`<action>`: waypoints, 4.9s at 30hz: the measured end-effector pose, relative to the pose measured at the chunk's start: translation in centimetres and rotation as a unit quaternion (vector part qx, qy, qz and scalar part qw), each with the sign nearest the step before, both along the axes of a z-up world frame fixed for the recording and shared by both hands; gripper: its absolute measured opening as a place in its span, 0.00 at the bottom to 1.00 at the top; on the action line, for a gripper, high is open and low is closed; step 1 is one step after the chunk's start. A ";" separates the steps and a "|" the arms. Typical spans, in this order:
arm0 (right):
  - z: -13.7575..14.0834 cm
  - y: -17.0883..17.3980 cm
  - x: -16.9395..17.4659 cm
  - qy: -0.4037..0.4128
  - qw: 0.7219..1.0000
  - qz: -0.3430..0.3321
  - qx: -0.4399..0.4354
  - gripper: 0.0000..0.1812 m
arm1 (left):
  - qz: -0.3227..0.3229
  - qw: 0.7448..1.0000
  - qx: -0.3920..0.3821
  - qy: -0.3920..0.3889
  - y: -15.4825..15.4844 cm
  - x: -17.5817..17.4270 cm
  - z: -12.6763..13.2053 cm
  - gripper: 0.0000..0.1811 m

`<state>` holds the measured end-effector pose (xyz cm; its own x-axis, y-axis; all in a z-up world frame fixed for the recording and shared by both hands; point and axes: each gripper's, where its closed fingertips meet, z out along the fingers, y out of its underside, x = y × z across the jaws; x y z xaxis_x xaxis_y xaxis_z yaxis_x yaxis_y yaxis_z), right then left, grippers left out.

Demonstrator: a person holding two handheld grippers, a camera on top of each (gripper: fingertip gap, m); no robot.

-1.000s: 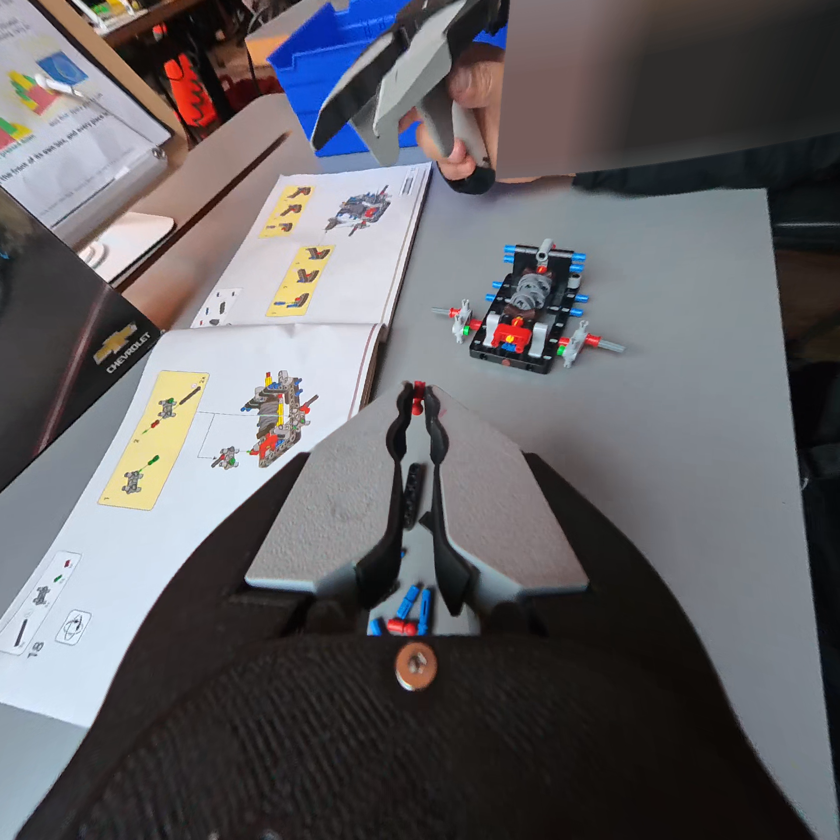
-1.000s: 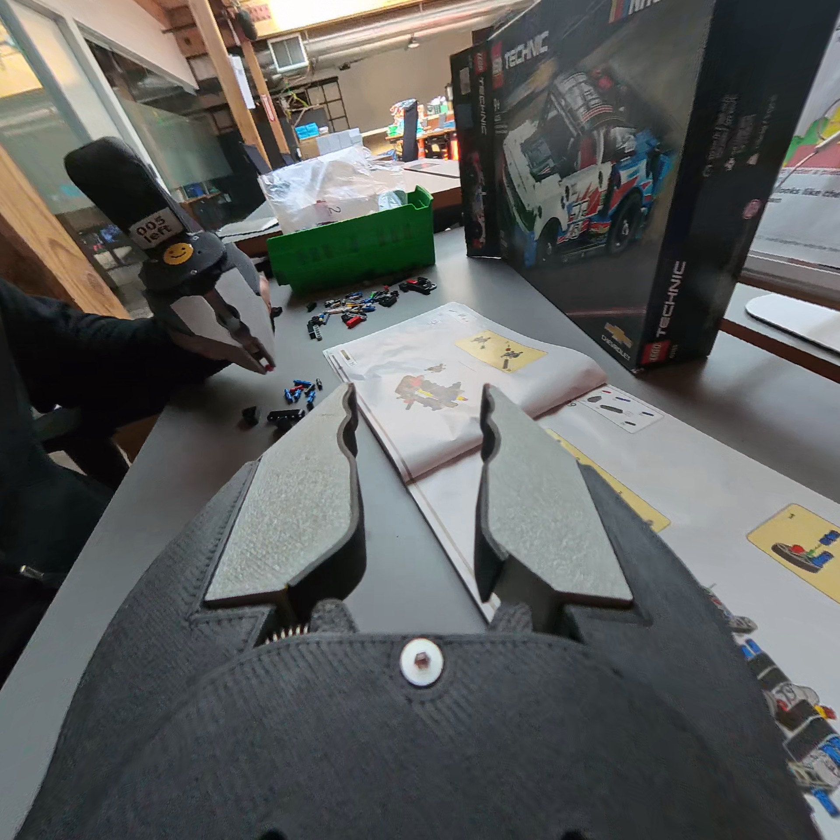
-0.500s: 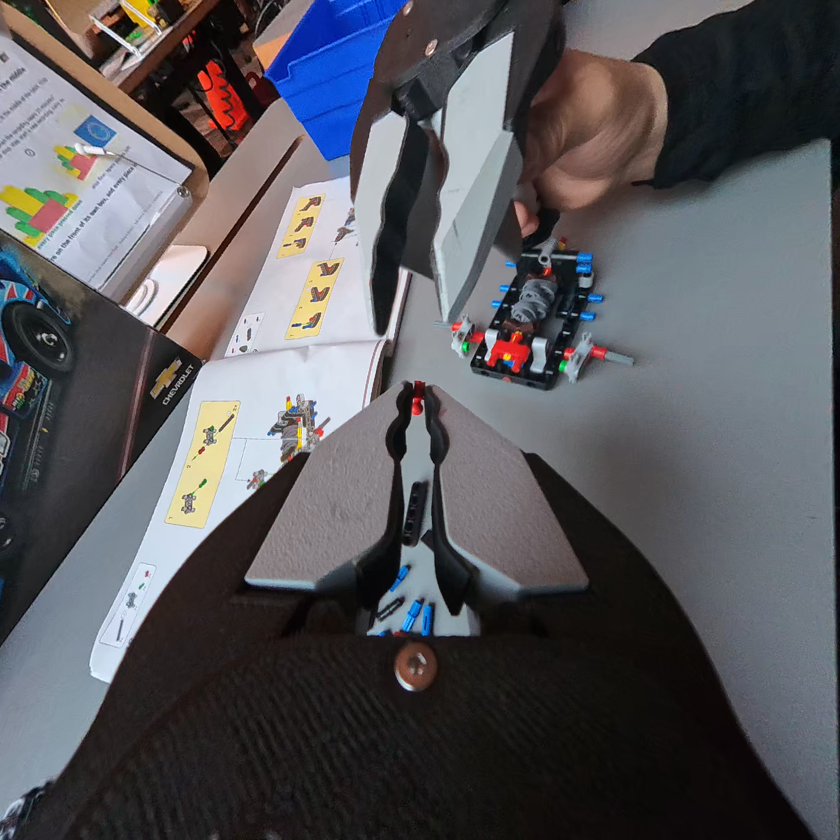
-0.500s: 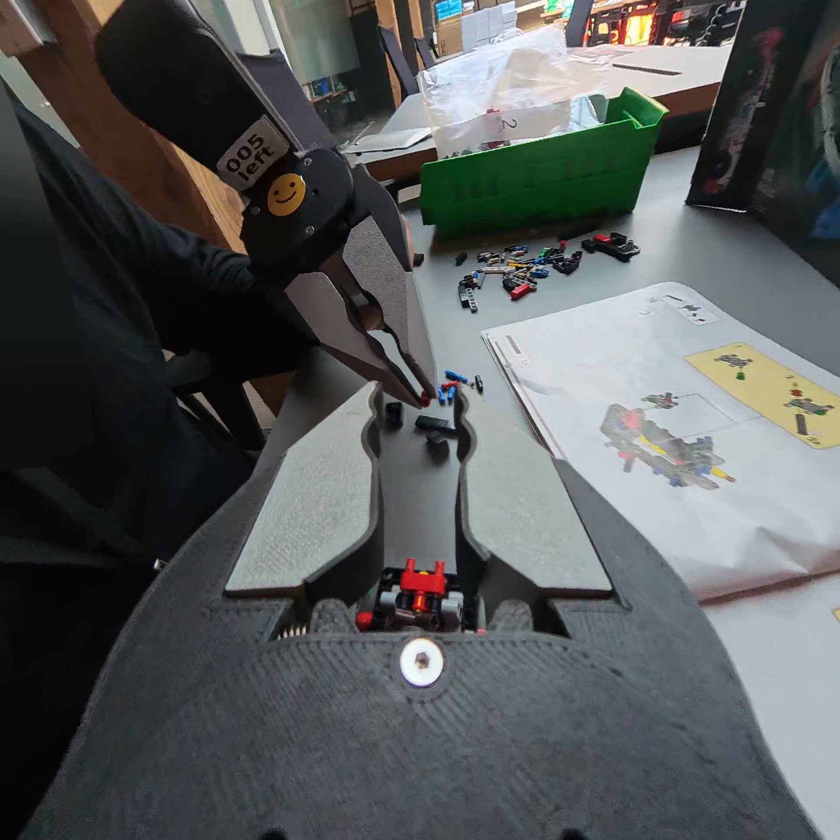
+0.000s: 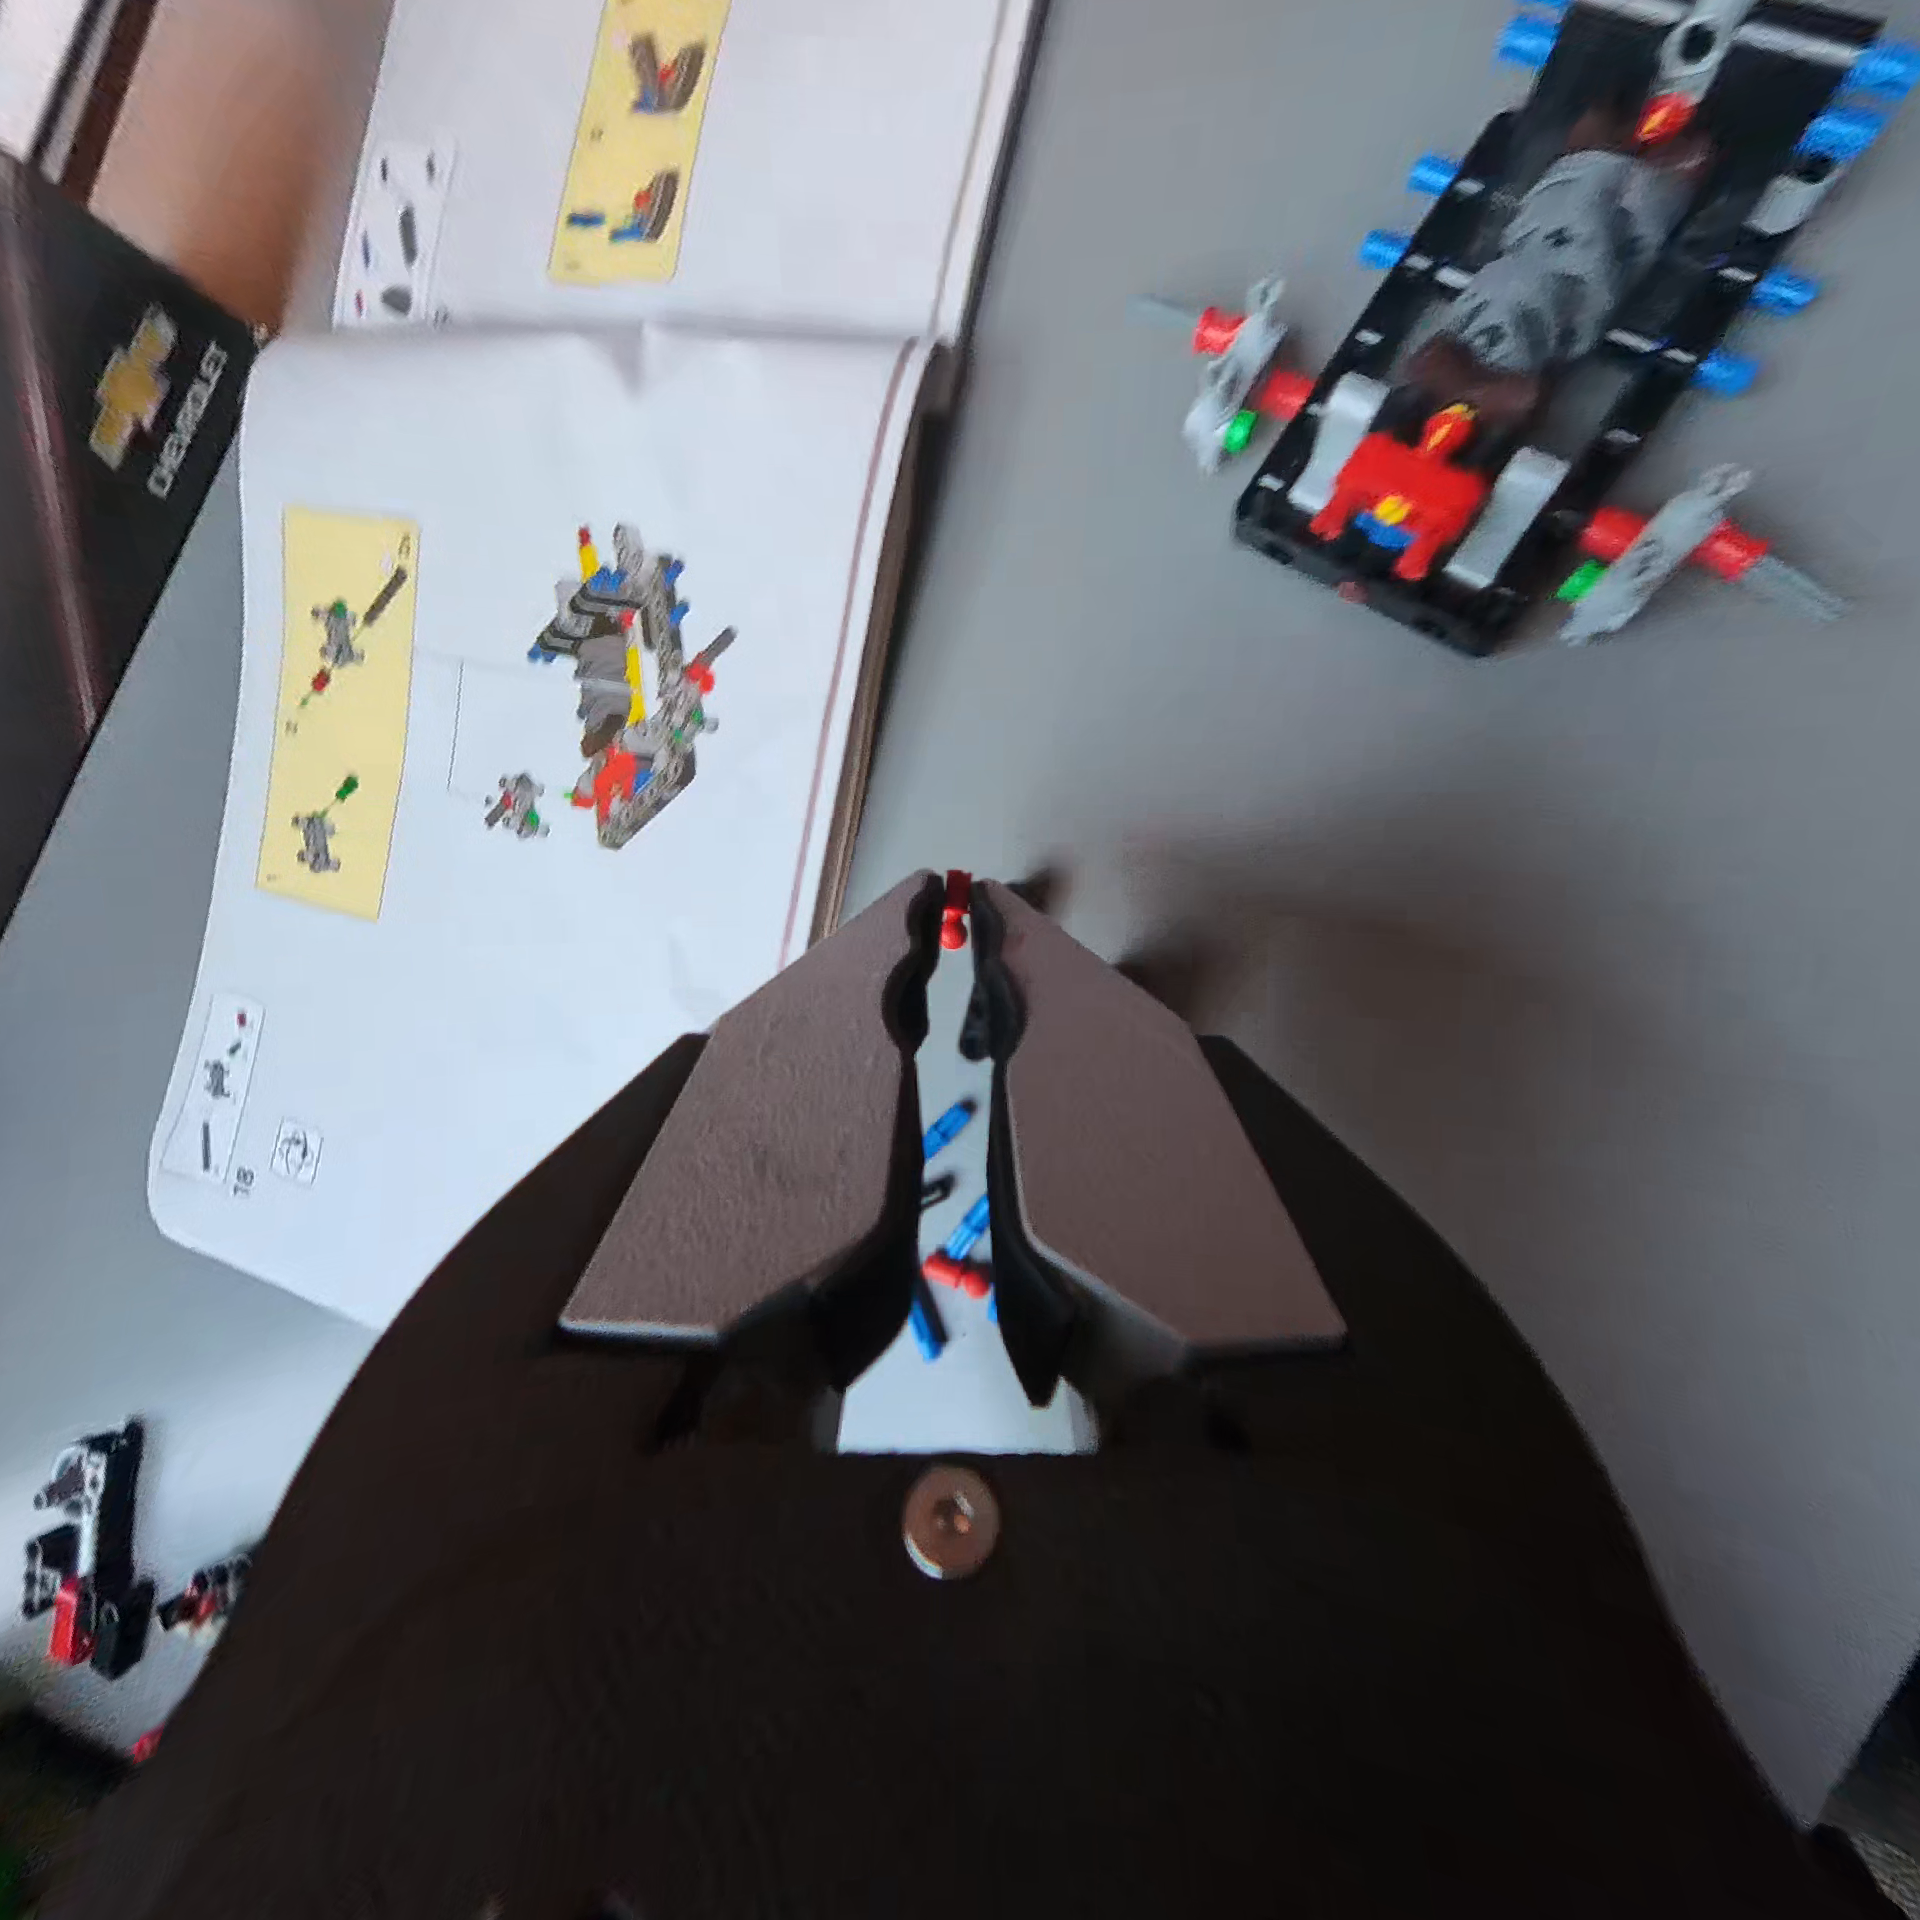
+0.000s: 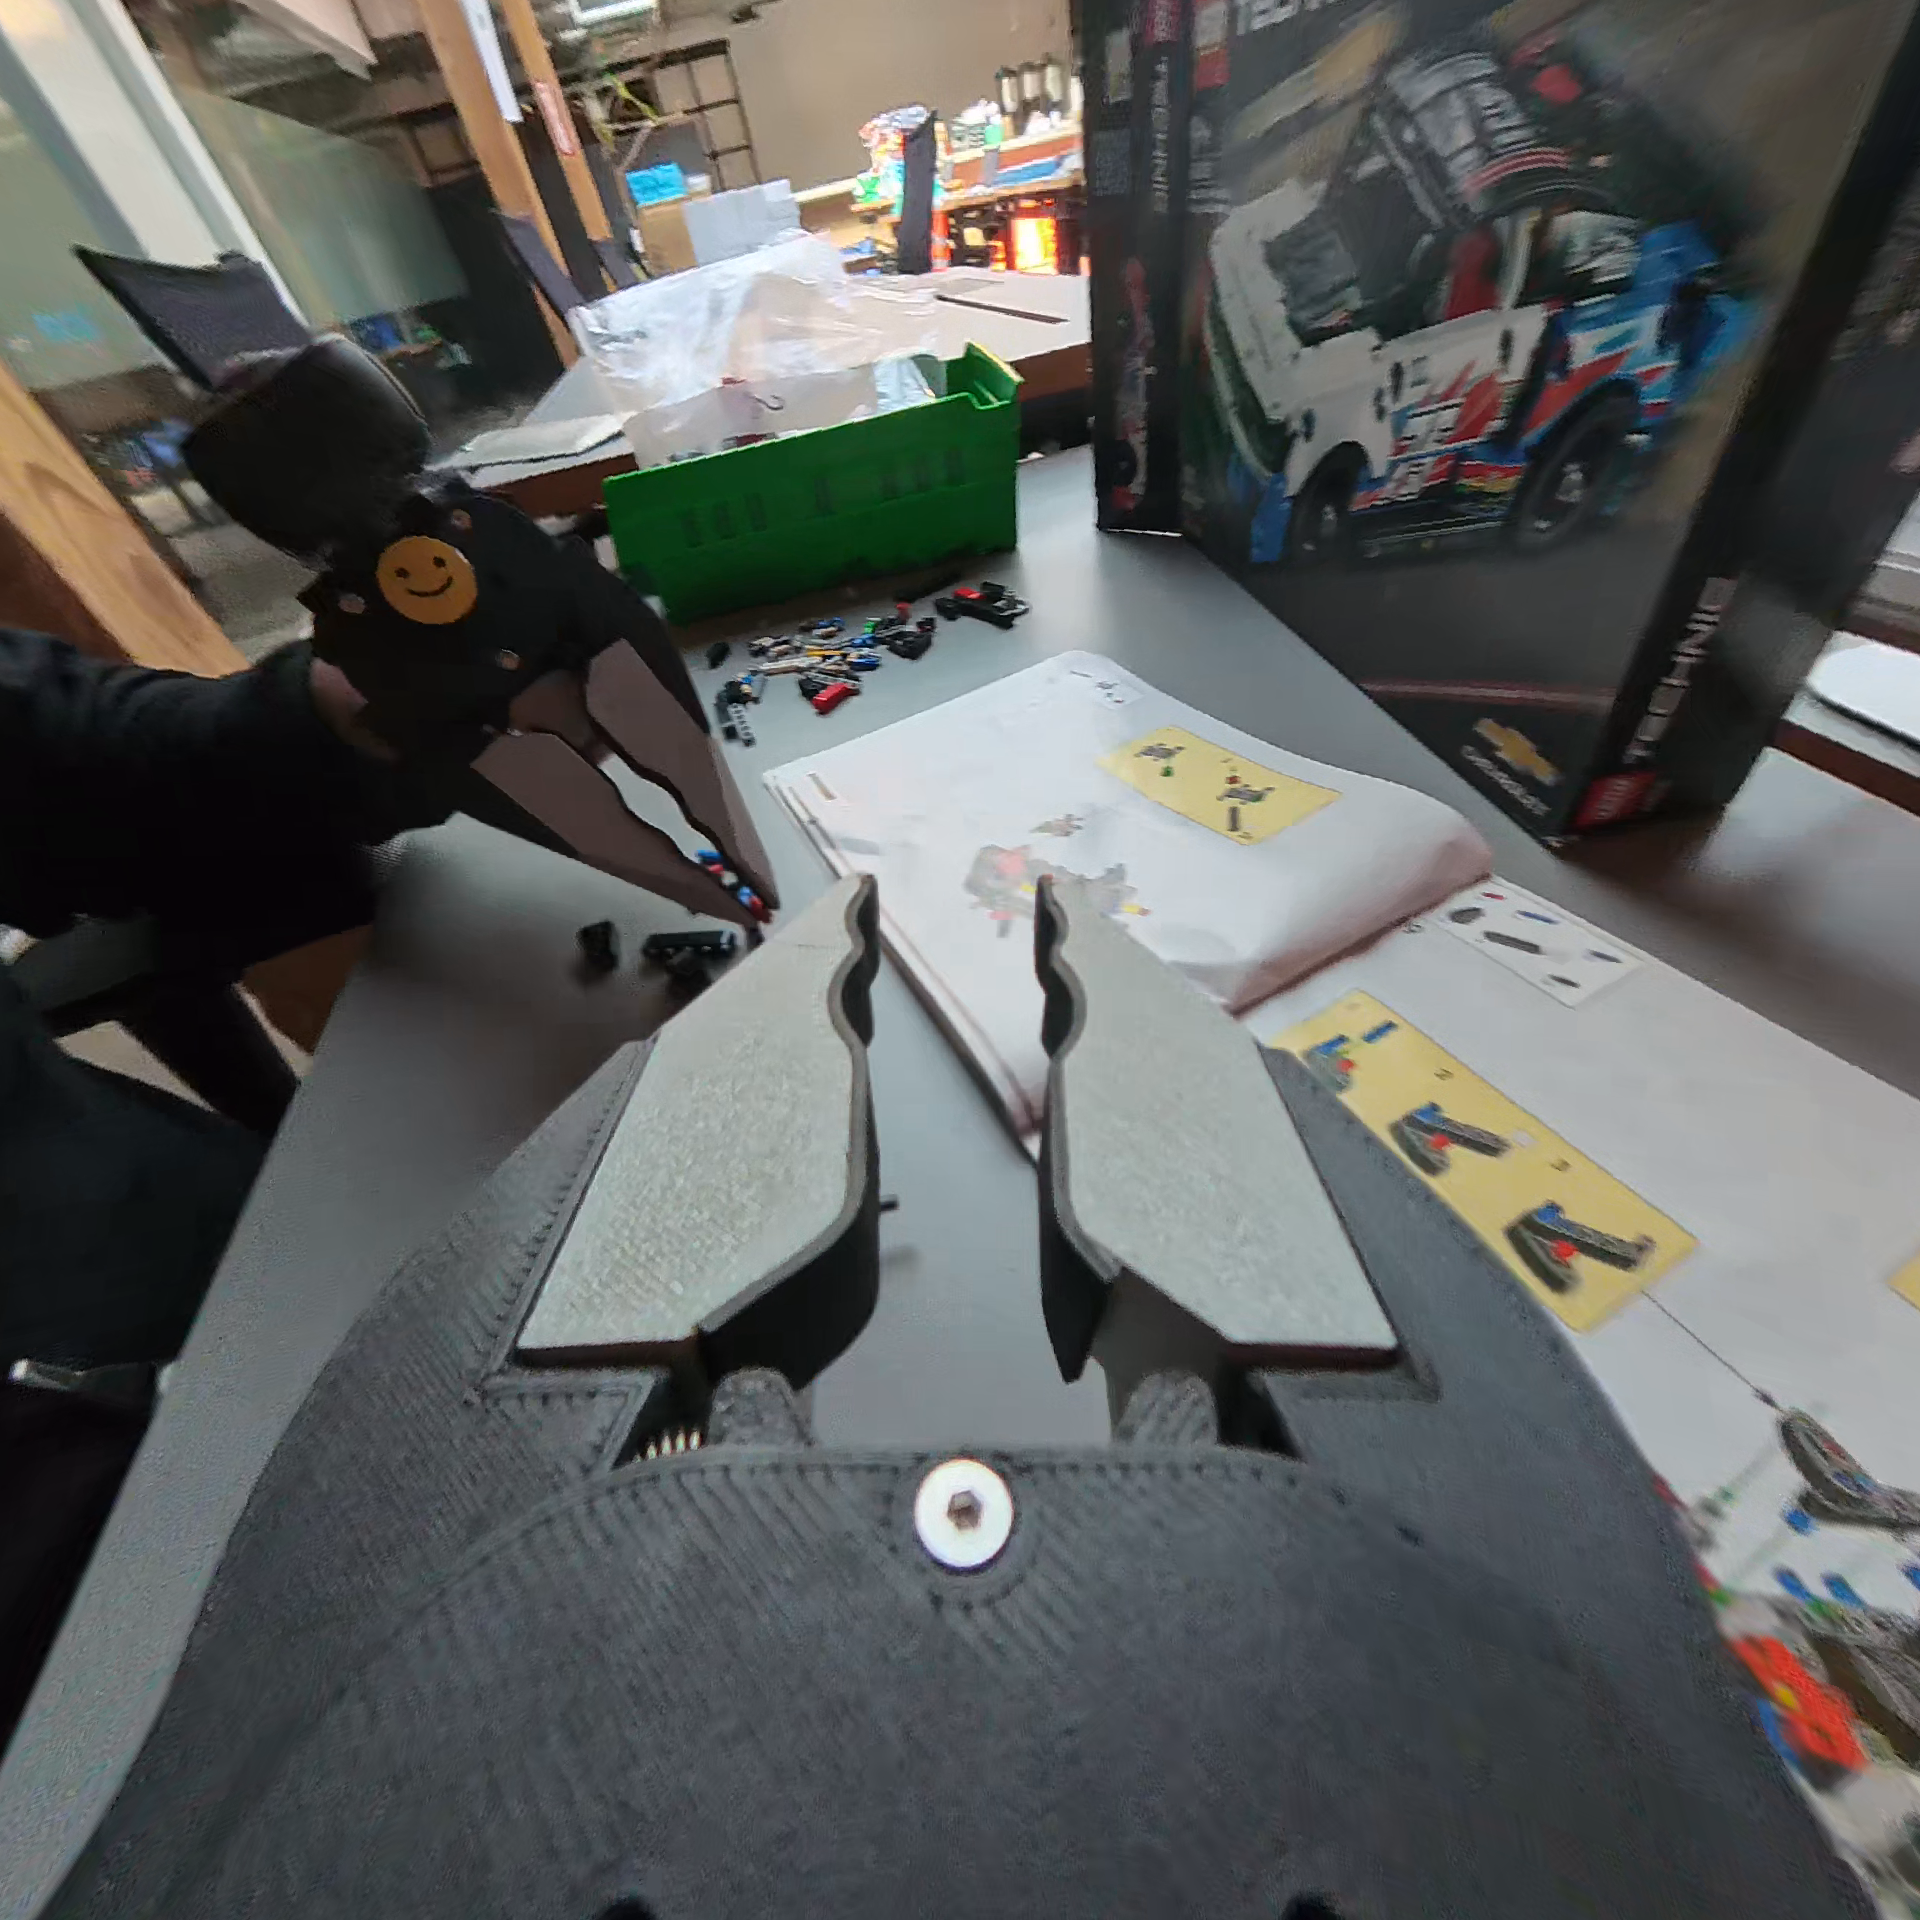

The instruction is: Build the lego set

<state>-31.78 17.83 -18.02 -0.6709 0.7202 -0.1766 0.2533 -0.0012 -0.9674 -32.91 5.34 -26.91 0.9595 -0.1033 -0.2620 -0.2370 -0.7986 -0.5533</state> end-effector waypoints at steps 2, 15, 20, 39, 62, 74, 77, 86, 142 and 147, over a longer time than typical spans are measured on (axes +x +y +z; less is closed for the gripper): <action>-0.2 1.8 -0.4 0.004 1.000 -0.027 0.008 0.15 | 0.004 1.000 -0.009 -0.020 -0.8 -0.4 -0.1 0.01; -0.3 4.9 -1.2 0.013 0.997 -0.075 -0.016 0.13 | 0.037 0.991 -0.056 -0.118 -3.2 -1.8 -2.0 0.01; -0.3 4.9 -1.2 0.013 0.997 -0.076 -0.014 0.13 | 0.044 0.989 -0.074 -0.121 -3.6 -1.8 -2.5 0.01; -0.2 4.9 -1.2 0.007 0.997 -0.071 -0.030 0.13 | 0.041 0.987 -0.063 -0.143 -3.9 -1.5 -1.9 0.06; -1.5 5.4 -1.6 -0.011 0.997 -0.074 -0.032 0.12 | 0.077 0.985 -0.030 -0.148 -7.1 -4.0 0.4 0.04; -1.3 5.3 -1.5 -0.007 0.997 -0.072 -0.030 0.12 | 0.074 0.976 -0.104 -0.176 -10.1 -3.0 -1.4 0.05; -1.2 5.5 -1.5 -0.006 0.997 -0.074 -0.031 0.12 | 0.069 0.974 -0.115 -0.180 -10.1 -2.5 -2.0 0.06; -1.4 5.4 -1.5 -0.007 0.997 -0.072 -0.025 0.12 | 0.054 0.986 -0.077 -0.141 -8.3 -2.6 -0.7 0.03; -4.0 4.6 -2.1 -0.049 0.998 -0.048 -0.013 0.13 | 0.061 0.987 -0.051 -0.143 -7.1 -2.5 -0.4 0.00; -4.1 4.4 -2.0 -0.050 0.998 -0.044 -0.009 0.13 | 0.062 0.988 -0.053 -0.131 -6.7 -2.2 0.0 0.00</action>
